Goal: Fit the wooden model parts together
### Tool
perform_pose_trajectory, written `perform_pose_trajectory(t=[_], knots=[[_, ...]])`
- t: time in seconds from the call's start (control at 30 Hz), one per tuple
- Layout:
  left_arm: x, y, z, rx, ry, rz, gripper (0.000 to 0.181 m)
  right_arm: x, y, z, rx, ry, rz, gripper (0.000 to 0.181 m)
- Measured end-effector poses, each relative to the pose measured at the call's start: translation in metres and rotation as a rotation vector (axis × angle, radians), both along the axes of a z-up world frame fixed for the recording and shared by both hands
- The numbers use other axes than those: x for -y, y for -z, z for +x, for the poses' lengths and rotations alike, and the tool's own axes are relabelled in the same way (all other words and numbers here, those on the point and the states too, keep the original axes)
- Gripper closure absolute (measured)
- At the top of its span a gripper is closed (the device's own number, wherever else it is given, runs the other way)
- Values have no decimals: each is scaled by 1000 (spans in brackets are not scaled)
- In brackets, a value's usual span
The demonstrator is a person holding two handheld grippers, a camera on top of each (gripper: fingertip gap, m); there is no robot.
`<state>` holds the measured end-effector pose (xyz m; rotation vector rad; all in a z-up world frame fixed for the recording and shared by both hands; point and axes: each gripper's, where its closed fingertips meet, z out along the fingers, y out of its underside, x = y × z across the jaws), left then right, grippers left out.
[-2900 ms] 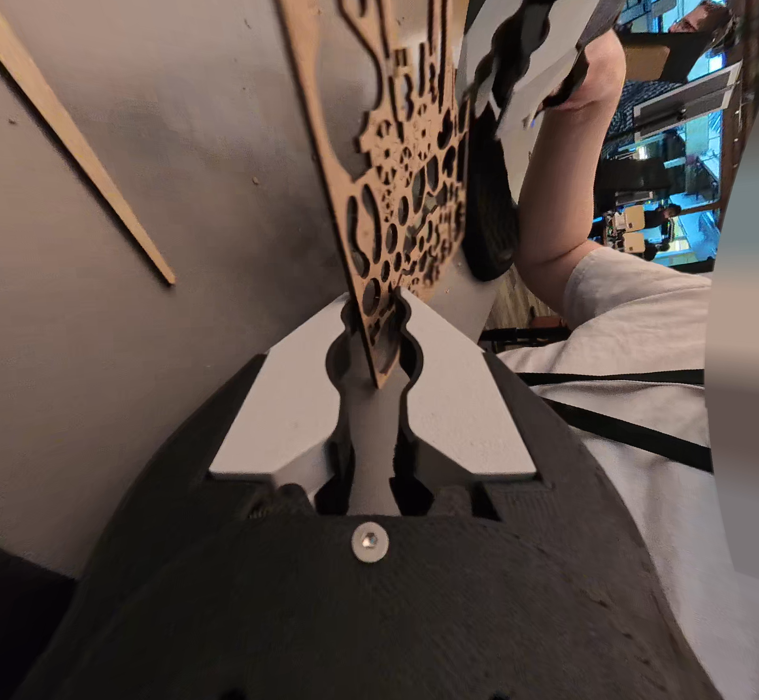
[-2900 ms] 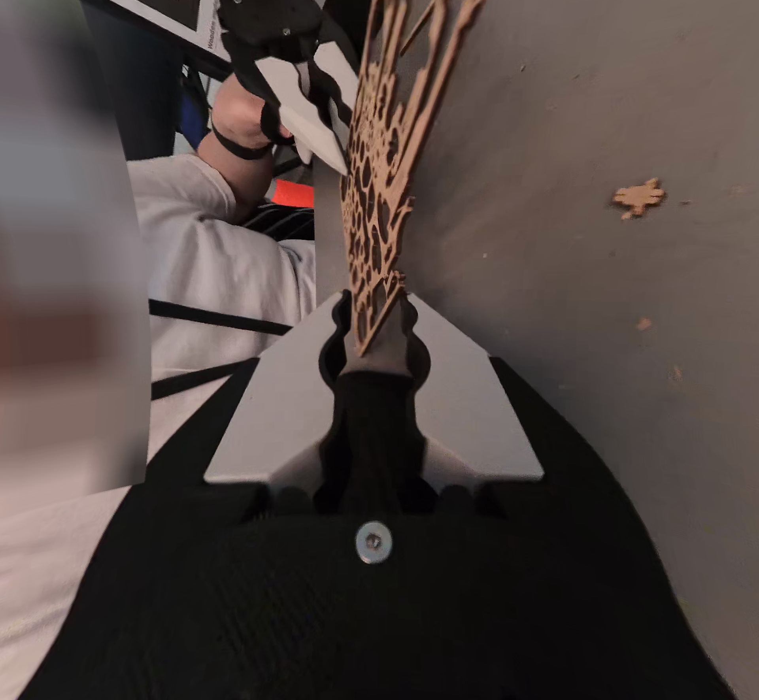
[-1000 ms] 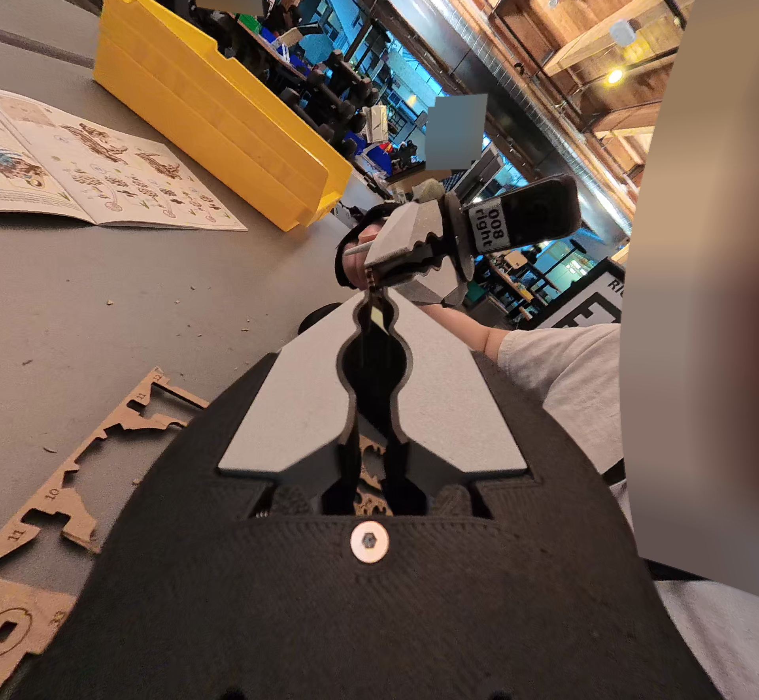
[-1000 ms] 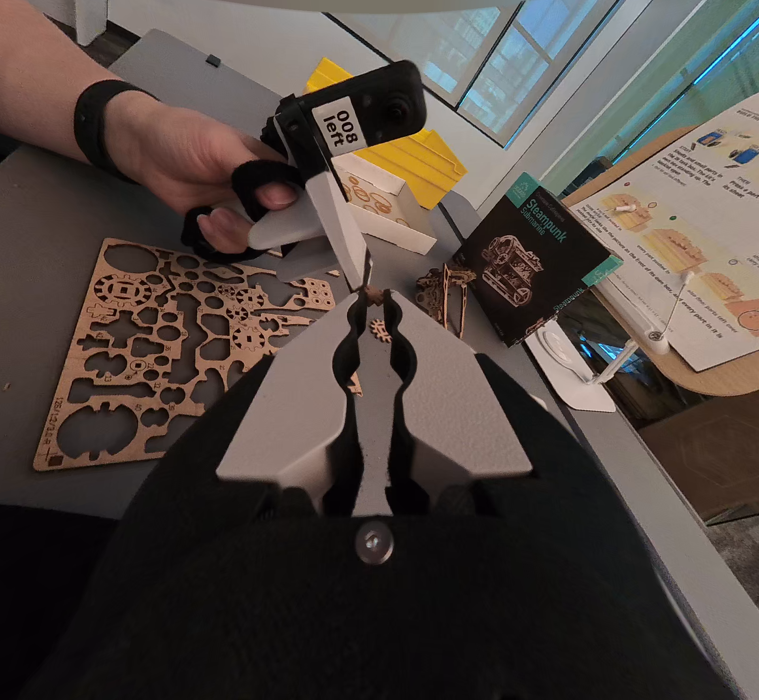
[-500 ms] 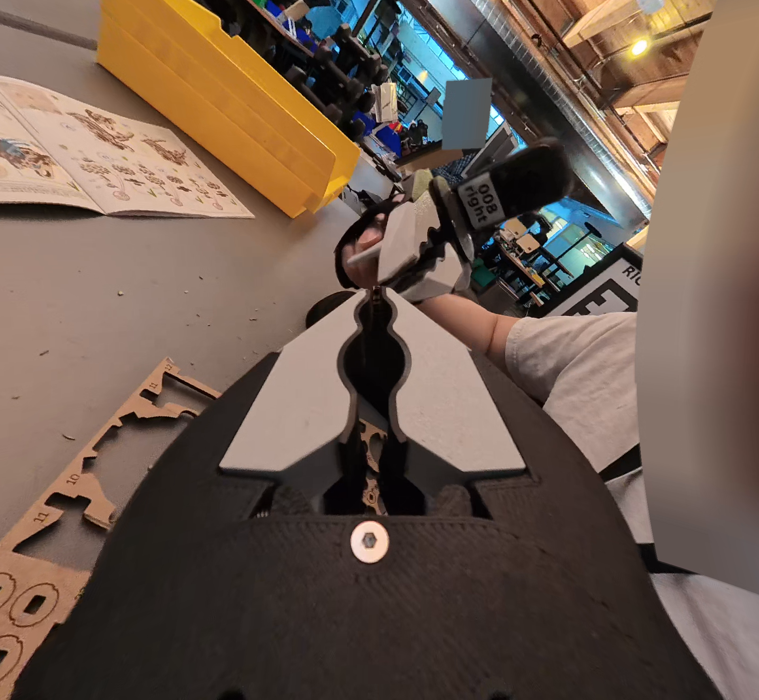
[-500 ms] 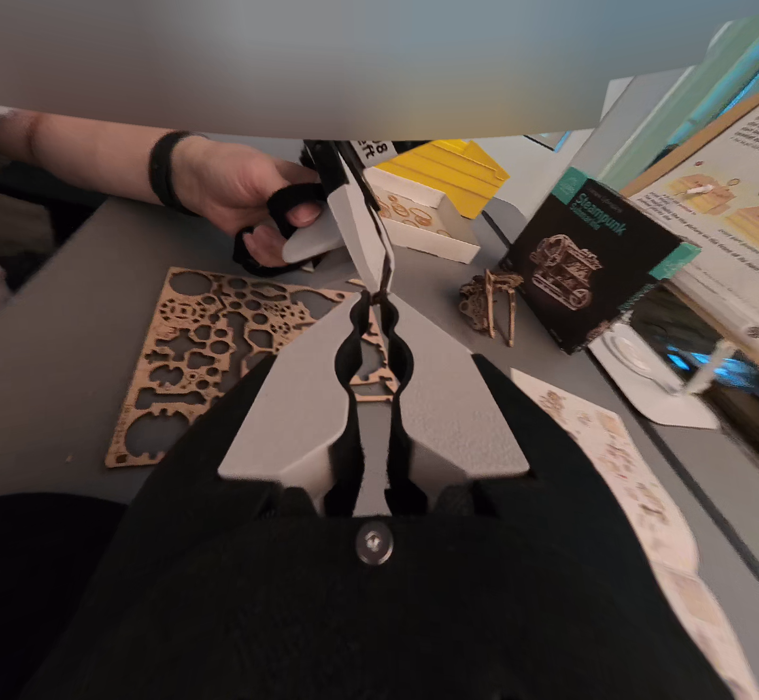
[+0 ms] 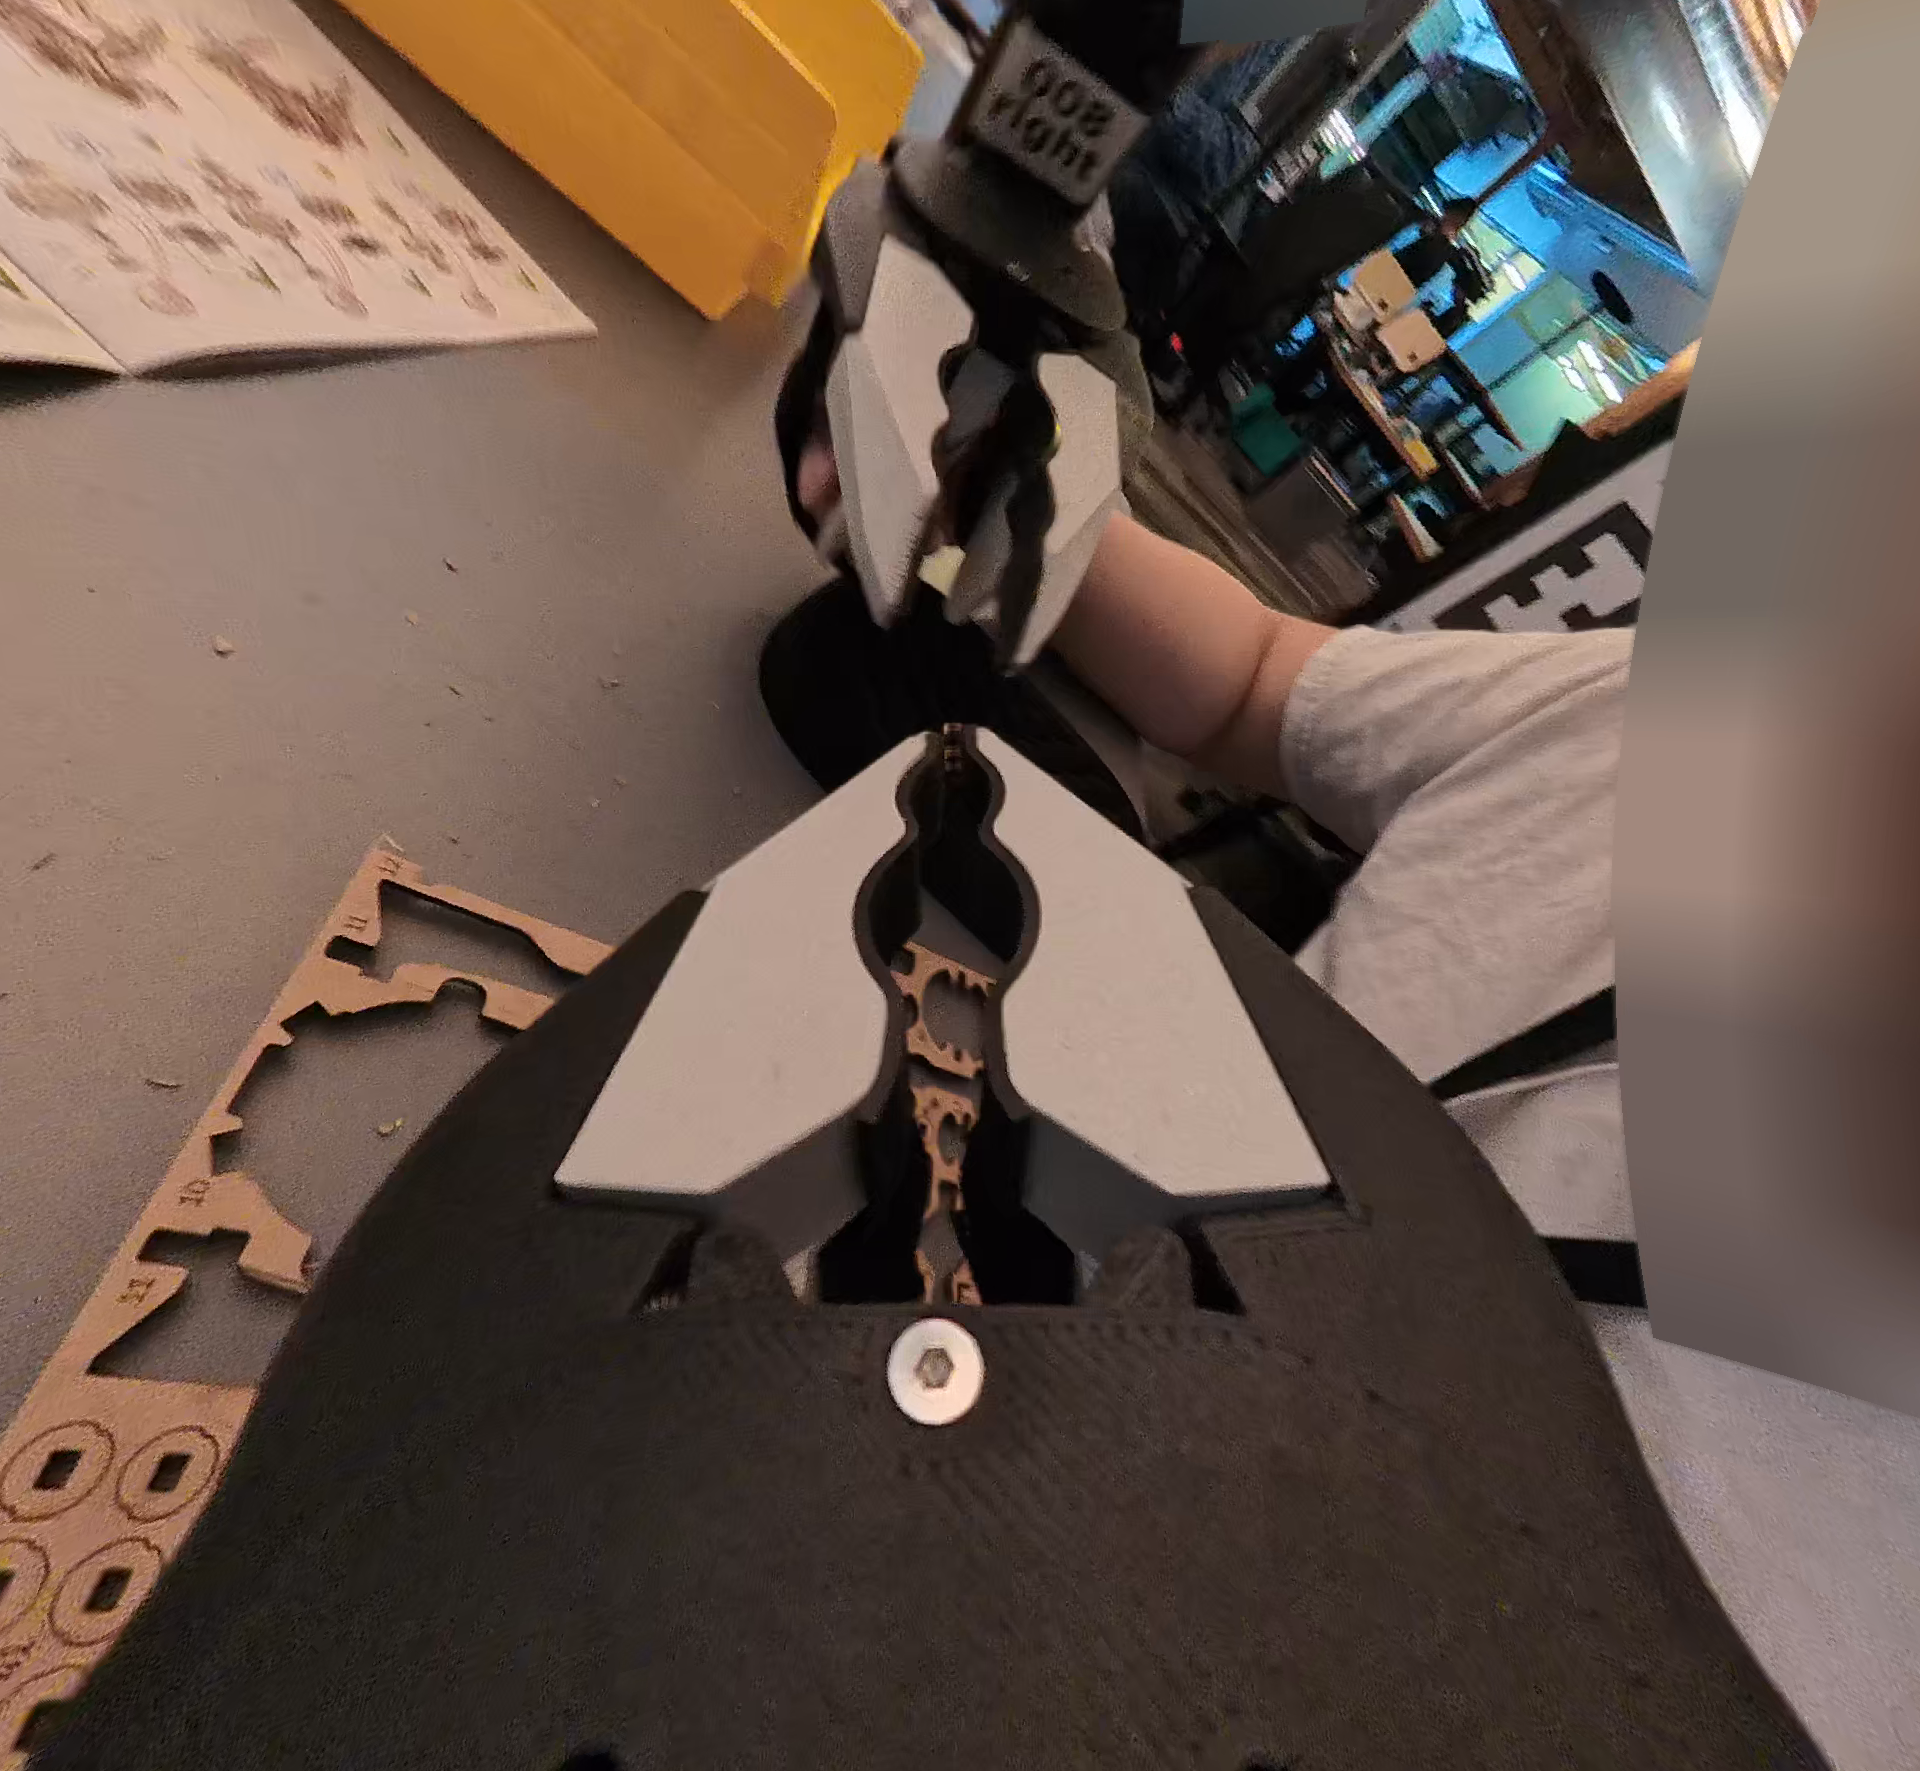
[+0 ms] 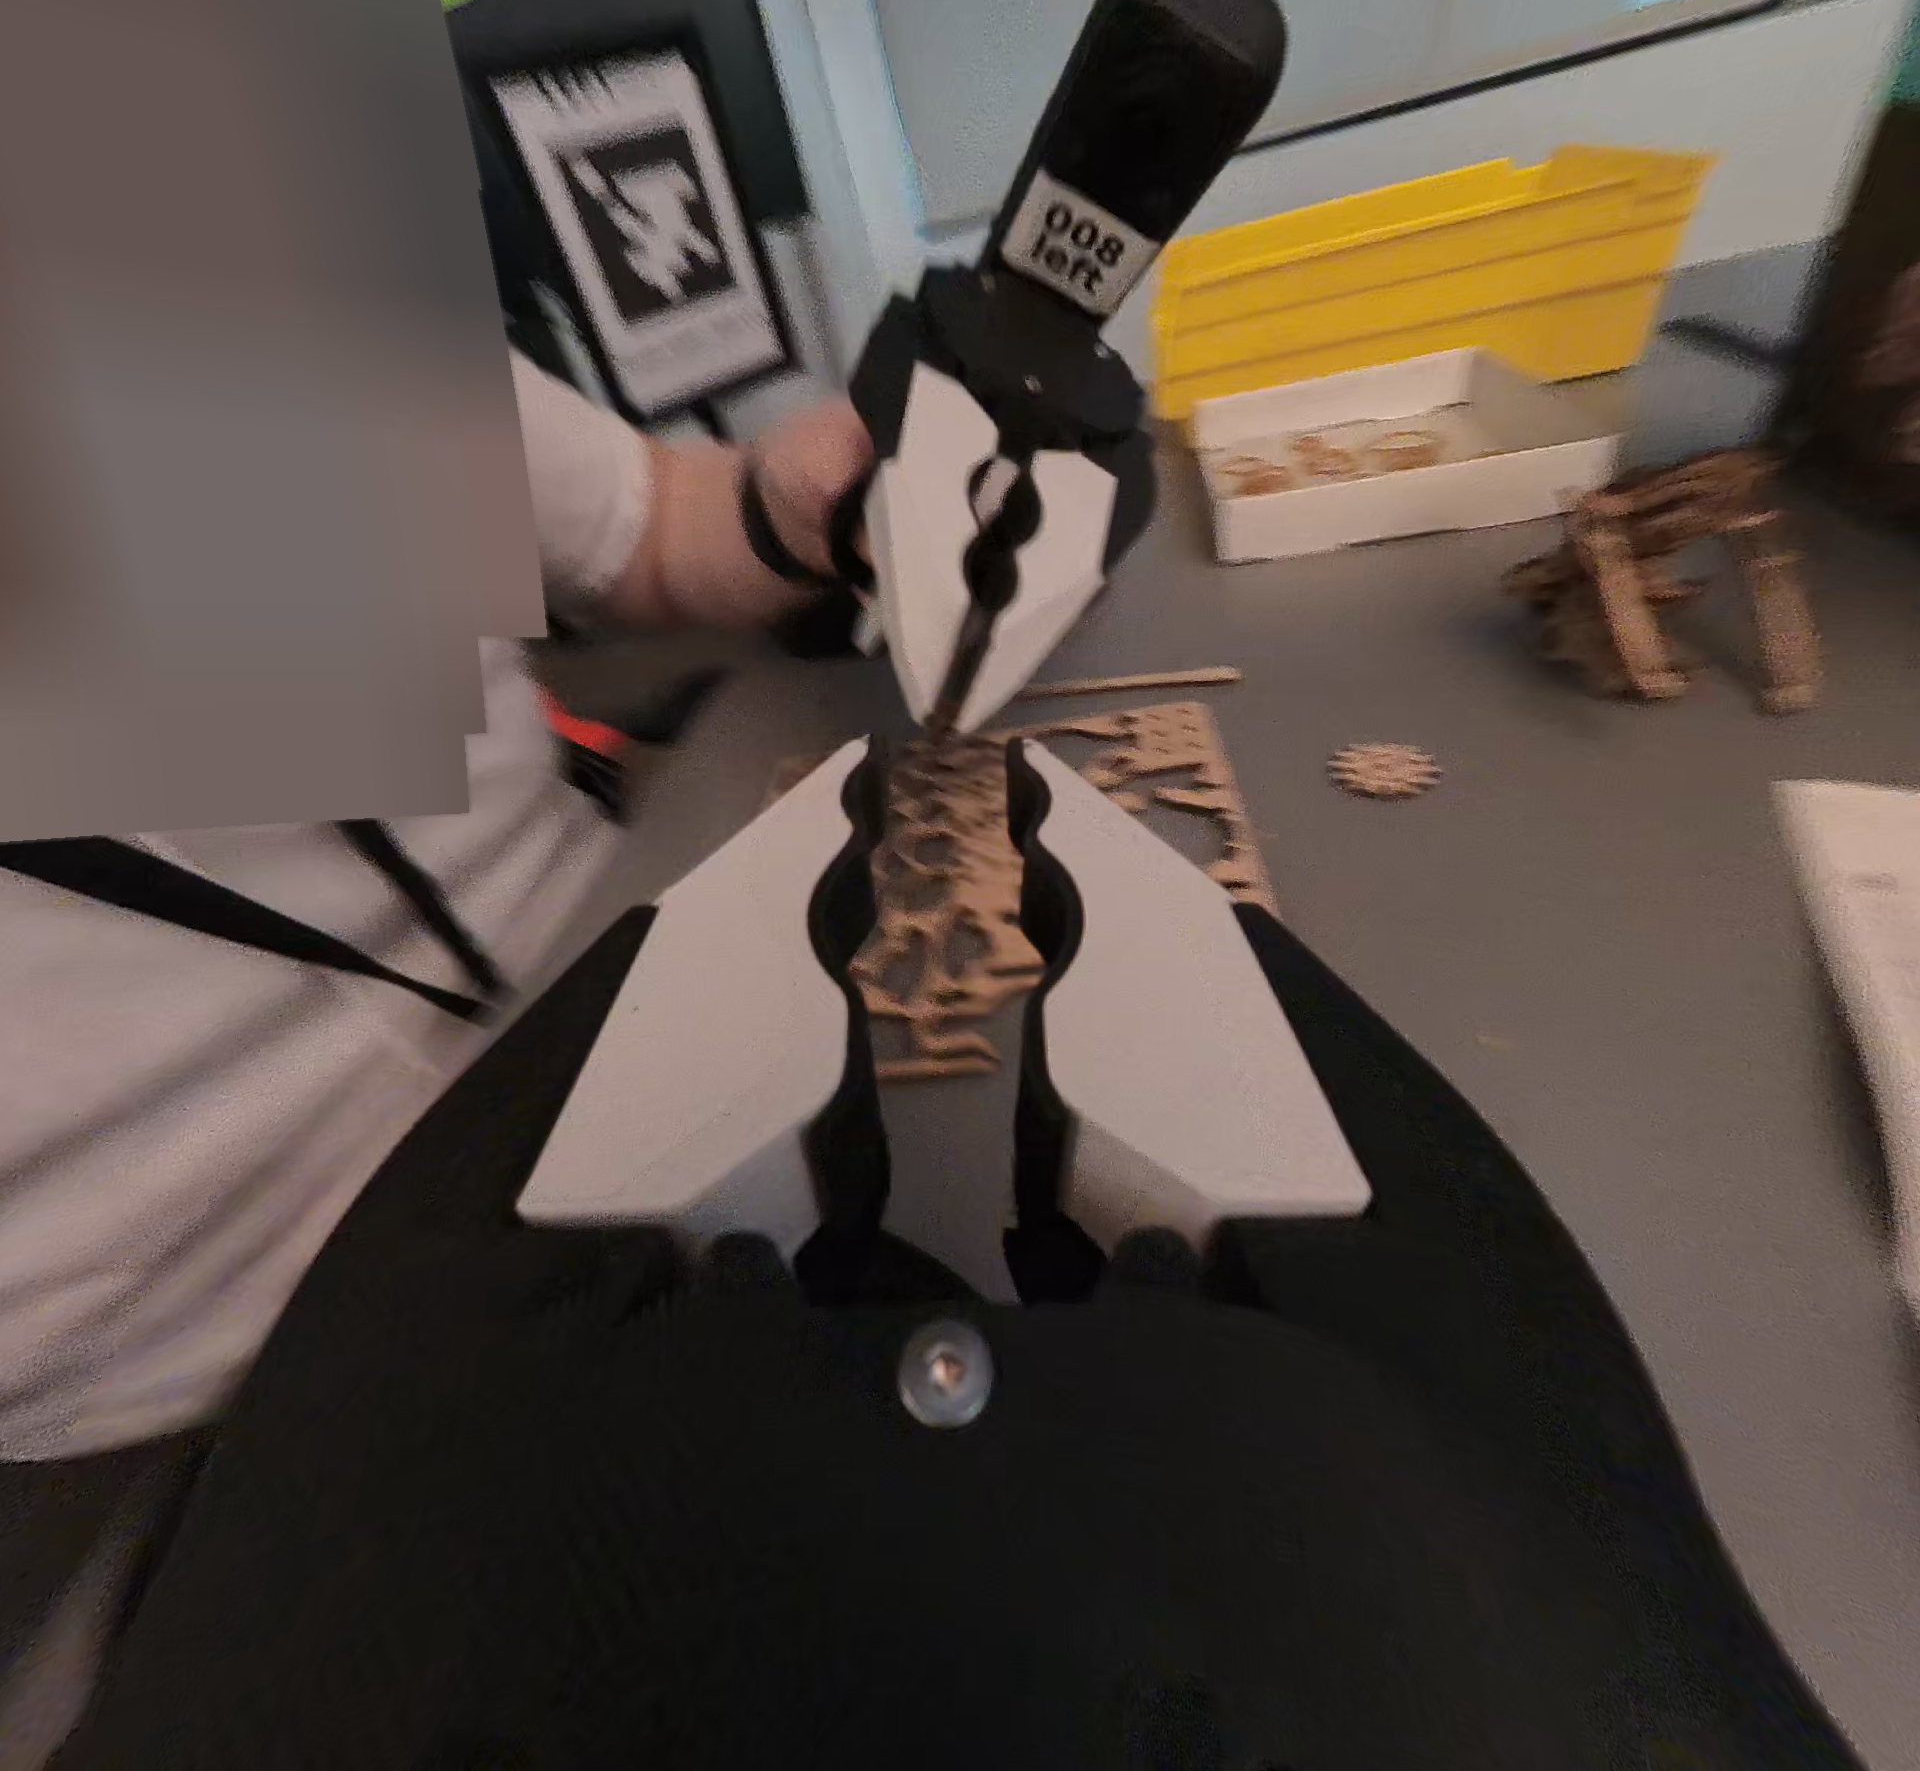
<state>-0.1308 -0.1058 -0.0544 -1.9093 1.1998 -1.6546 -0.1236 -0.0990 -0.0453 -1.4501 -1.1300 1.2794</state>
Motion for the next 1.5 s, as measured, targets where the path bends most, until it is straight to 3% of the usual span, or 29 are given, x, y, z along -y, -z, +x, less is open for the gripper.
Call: perform_pose_trajectory(t=[0.1,0.27,0.4,0.87,0.93,1.03,1.17,1.23,1.27,1.3,1.43,1.5], knots=[[-11,3,4,-27,49,-125,181,-8,-1,6,100,140,307,155],[-9,9,7,-16,140,-311,181,-7,0,-4,213,219,519,158],[-5,13,9,0,157,-331,181,-1,23,-9,303,146,504,175],[-3,11,9,23,185,-363,178,0,21,-11,301,167,550,180],[-9,8,10,51,151,-373,151,-6,15,-9,297,228,590,180],[-21,10,6,85,82,-325,154,-16,9,-4,304,323,646,180],[-37,-7,3,223,4,-338,164,-25,9,-3,324,399,660,179],[-39,-2,5,200,-15,-331,165,-29,8,-1,326,439,657,179],[-43,3,6,186,-53,-320,149,-32,7,1,326,463,652,179],[-47,6,7,186,-91,-309,147,-35,6,3,323,487,650,179],[-67,-11,-6,268,-173,-340,160,-44,6,10,314,543,595,179],[-81,-24,-26,252,-206,-260,171,-48,7,14,318,562,582,179]])
